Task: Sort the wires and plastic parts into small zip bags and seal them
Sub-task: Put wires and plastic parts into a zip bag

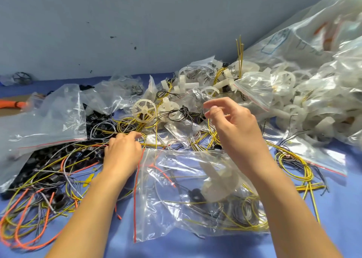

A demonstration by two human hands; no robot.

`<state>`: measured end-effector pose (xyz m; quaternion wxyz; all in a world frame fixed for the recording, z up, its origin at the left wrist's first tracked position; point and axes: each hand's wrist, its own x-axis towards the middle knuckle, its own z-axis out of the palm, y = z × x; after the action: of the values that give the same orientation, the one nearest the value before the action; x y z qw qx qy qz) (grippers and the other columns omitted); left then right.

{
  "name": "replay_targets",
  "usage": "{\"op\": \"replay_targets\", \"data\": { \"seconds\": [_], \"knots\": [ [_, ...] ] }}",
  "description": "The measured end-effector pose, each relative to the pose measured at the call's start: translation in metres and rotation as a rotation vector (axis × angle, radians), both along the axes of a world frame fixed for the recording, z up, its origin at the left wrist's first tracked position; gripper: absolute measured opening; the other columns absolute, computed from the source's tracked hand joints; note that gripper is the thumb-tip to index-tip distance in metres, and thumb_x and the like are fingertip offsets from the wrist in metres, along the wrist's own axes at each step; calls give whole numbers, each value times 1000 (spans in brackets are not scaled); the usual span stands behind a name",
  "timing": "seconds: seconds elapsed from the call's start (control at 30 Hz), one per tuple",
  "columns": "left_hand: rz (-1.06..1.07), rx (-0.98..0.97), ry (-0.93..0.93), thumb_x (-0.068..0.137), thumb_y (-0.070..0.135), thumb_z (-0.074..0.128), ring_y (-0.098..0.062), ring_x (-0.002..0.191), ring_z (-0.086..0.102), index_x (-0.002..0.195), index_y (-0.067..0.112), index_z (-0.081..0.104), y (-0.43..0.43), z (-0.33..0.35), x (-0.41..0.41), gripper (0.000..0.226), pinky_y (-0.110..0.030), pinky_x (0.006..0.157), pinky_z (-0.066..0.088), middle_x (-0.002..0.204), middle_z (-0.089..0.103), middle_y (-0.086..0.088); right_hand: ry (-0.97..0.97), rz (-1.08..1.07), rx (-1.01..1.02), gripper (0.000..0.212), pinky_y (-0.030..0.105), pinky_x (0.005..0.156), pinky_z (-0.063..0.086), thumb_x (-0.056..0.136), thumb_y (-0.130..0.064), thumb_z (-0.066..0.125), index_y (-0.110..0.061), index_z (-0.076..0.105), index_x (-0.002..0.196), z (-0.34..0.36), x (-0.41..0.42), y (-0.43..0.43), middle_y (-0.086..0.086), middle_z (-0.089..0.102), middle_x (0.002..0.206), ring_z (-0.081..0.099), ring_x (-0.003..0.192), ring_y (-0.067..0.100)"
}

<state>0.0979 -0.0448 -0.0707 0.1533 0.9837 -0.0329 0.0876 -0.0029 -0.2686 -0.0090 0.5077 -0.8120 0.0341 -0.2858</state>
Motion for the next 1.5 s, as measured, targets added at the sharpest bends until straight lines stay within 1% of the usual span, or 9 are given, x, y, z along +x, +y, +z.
{"op": "replay_targets", "data": {
  "seconds": [0.3,0.5,0.6,0.7,0.83,1.03,1.13,1.33,1.5],
  "knots": [
    [52,-137,-132,93,14,41,-42,111,51,121,14,62,-11,14,7,35,-47,93,41,119,59,-22,35,-93,73,19,28,69,51,97,-24,52,-30,70,95,-9,-5,-37,-4,72,82,66,71,10],
    [-68,-414,-137,92,14,43,-30,90,60,112,17,66,-32,40,-4,31,-36,80,45,102,70,-11,224,-187,38,21,34,77,50,95,-21,49,-29,69,94,-30,-6,-66,-5,71,88,64,83,14],
    [-121,-525,-131,93,18,46,-25,75,59,107,24,67,-40,59,-11,26,-33,68,44,96,71,-5,343,-211,-38,22,25,68,46,95,-24,48,-29,69,98,-41,-9,-77,-5,70,92,62,81,12],
    [-169,-581,-124,94,23,48,-25,84,64,104,28,67,-47,78,-20,22,-27,67,44,89,71,0,417,-206,-104,24,27,64,39,96,-26,47,-30,69,102,-48,-12,-82,-9,65,89,57,76,6],
    [-331,-406,-134,98,28,45,-5,83,60,105,31,65,-76,87,-37,21,-24,66,42,90,65,13,433,-199,-150,25,27,62,36,96,-26,45,-29,69,104,-51,-14,-88,-12,59,83,54,73,8],
    [-552,-162,-22,100,31,44,-16,105,56,119,25,61,-138,52,-56,27,-30,87,41,112,63,0,383,-213,-70,23,20,66,42,97,-25,46,-31,68,100,-46,-17,-97,-20,59,82,58,79,2],
    [-602,-126,23,99,34,42,-20,110,54,120,27,59,-159,42,-61,28,-37,96,42,114,60,0,378,-225,-59,24,29,76,48,97,-26,46,-29,69,102,-43,-22,-103,-12,67,89,62,87,10],
    [-663,-27,14,99,34,40,-23,110,54,114,24,60,-196,38,-50,27,-41,95,43,113,62,-2,389,-242,-38,25,33,86,49,96,-27,46,-29,69,103,-45,-26,-117,-7,71,101,63,96,13],
    [-615,101,-13,95,33,42,-30,103,59,104,16,63,-221,48,-25,28,-42,88,49,107,65,-10,373,-247,-31,24,29,77,45,95,-26,46,-30,70,99,-46,-28,-121,-8,69,98,61,92,12]
  ]
}}
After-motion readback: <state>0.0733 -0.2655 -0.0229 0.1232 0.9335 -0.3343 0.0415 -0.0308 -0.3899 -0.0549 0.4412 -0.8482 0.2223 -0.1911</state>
